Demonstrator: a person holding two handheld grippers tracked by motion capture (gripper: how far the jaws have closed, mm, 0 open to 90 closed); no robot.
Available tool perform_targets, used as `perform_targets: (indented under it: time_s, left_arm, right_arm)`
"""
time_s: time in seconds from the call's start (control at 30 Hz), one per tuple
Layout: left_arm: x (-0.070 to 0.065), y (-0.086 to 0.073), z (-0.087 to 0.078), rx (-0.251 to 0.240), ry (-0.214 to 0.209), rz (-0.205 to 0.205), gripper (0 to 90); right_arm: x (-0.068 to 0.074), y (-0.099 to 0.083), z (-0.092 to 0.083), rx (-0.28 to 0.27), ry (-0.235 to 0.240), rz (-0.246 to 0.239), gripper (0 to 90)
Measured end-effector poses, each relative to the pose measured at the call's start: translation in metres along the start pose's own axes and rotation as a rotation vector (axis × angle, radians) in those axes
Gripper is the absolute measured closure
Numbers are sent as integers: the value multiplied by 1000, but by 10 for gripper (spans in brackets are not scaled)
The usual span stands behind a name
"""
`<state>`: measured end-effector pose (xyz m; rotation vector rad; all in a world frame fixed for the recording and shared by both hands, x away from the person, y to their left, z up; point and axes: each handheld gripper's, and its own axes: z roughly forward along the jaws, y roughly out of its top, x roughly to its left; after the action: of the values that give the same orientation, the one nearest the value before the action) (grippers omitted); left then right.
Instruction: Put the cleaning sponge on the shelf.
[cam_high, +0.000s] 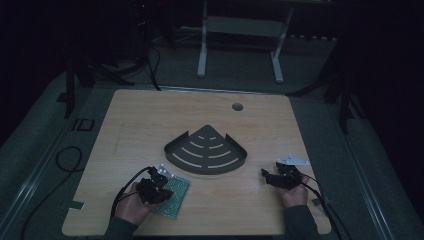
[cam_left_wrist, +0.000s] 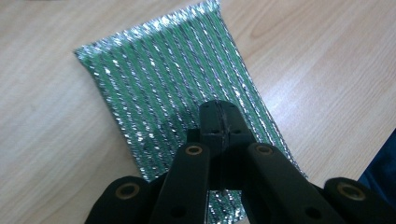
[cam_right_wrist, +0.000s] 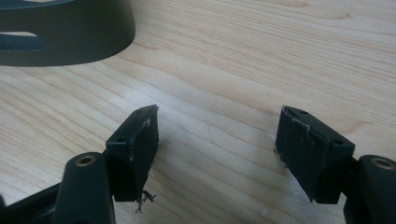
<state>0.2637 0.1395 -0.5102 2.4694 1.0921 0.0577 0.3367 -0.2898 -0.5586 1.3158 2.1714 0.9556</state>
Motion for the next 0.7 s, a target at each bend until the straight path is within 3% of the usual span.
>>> perform_targets:
  time_s: [0.7]
  left_arm:
    - [12,1,1,-14,45,-20,899]
  right_arm:
    - [0,0,0,1,1,-2,289]
